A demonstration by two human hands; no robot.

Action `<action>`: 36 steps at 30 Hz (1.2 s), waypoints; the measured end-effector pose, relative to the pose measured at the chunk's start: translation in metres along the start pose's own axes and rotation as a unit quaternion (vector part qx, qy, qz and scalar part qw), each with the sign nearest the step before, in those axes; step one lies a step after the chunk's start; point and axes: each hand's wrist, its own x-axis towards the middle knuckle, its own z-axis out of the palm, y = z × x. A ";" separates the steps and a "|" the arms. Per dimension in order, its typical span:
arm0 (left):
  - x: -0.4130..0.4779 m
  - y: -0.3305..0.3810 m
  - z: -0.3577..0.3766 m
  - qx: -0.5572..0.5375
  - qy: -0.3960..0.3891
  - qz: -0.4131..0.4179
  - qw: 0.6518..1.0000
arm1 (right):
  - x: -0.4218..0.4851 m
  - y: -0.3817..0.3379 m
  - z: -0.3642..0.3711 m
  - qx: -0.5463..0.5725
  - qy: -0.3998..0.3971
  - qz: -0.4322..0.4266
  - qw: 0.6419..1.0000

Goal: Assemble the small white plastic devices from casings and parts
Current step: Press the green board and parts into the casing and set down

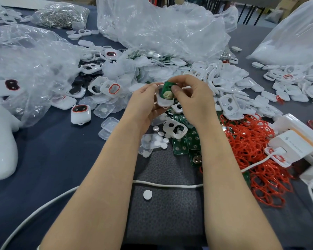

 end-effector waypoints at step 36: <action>-0.001 -0.001 0.000 0.019 -0.012 0.011 1.000 | 0.000 0.006 0.008 -0.090 0.006 -0.011 0.996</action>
